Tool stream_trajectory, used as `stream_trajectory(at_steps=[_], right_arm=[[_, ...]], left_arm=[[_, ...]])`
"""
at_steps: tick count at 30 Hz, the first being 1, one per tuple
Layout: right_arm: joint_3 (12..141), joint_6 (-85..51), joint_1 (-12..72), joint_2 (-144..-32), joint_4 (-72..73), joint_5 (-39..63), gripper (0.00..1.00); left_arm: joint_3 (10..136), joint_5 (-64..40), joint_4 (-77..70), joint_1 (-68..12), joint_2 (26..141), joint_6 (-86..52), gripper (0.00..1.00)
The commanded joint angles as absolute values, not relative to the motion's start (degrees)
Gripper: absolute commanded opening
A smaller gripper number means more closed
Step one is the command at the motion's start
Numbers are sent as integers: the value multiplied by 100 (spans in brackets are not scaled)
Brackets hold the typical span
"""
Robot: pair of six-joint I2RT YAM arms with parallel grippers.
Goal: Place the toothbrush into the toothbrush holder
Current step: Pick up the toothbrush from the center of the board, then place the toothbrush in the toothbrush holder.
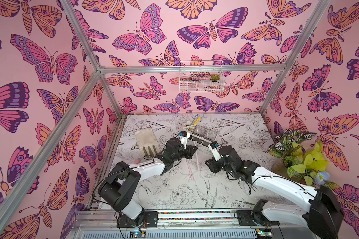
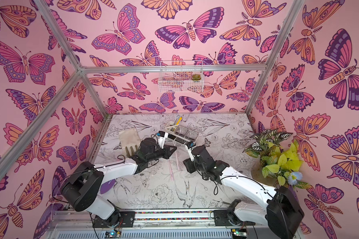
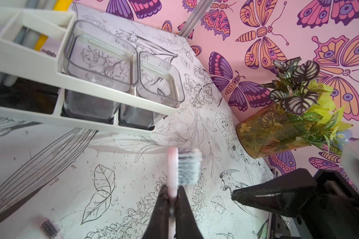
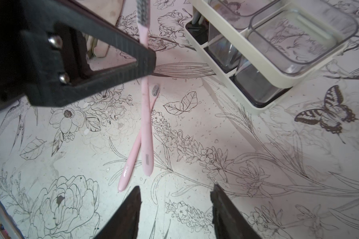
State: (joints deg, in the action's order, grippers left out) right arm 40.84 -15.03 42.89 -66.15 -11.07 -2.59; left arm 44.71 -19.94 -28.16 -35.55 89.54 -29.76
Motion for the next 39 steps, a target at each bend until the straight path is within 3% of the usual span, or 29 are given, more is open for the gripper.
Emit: stream_trajectory(at_steps=[1,13,25,32,39], right_arm=[[3901,-1593,4255,-6248,-1410,-592,61],[3368,-1960,4139,-5413,-2019,-1342,95],[3304,-1995,3800,-5334,-2288,-1193,97],[3244,-2062,3461,-5344,-2242,-959,97],[3066,-2105,3367,-5154,-2133,-751,97]], left_arm=[[4633,-1787,-2388,-3543,8586,-2569,0],[5005,-1278,-1610,-3542,7886,-1727,0],[5632,-736,-1328,-3539,7911,-1166,0],[6343,-455,-1334,-3536,8521,-319,0],[6558,-228,-2446,-3537,9324,632,0]])
